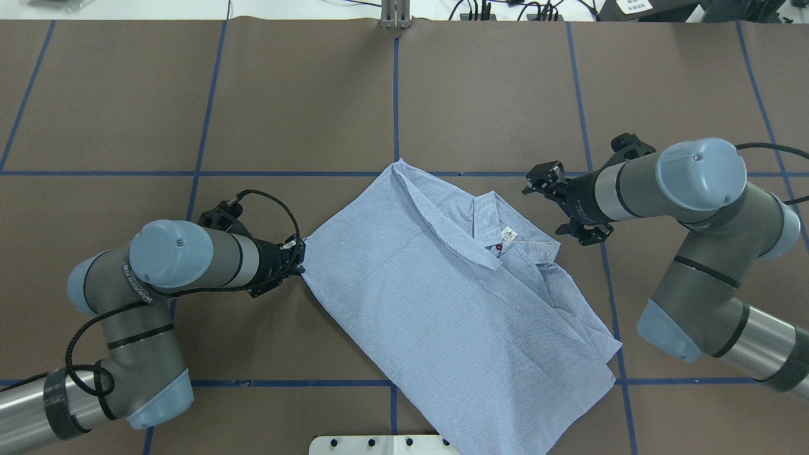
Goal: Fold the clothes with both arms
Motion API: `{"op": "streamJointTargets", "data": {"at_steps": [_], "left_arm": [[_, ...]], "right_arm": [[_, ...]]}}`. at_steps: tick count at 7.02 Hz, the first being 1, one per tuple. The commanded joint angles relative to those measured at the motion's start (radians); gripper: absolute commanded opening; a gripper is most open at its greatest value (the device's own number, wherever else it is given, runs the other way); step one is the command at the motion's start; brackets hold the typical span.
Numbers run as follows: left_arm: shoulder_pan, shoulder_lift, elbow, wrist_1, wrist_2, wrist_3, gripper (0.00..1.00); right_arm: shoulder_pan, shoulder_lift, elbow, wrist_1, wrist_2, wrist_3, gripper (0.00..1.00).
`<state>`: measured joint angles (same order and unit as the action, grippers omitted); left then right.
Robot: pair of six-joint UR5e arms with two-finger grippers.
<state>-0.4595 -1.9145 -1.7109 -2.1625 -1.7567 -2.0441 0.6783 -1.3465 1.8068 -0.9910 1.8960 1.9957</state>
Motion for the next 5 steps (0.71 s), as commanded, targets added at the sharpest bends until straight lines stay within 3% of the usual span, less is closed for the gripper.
{"op": "streamJointTargets", "data": {"at_steps": [1, 2, 3, 5], "left_arm": [[-0.027, -0.004, -0.003, 0.012, 0.000, 0.043, 0.00], [-0.071, -0.032, 0.011, 0.012, 0.002, 0.147, 0.00], [-0.150, -0.123, 0.113, 0.009, -0.001, 0.229, 0.00], [-0.287, -0.316, 0.425, -0.089, -0.001, 0.357, 0.00]], "right_arm": [[0.001, 0.000, 0.000, 0.000, 0.000, 0.000, 1.00], [0.000, 0.000, 0.000, 0.000, 0.000, 0.000, 1.00], [0.000, 0.001, 0.000, 0.000, 0.000, 0.000, 1.00], [0.001, 0.000, 0.002, 0.000, 0.000, 0.002, 1.00]]}}
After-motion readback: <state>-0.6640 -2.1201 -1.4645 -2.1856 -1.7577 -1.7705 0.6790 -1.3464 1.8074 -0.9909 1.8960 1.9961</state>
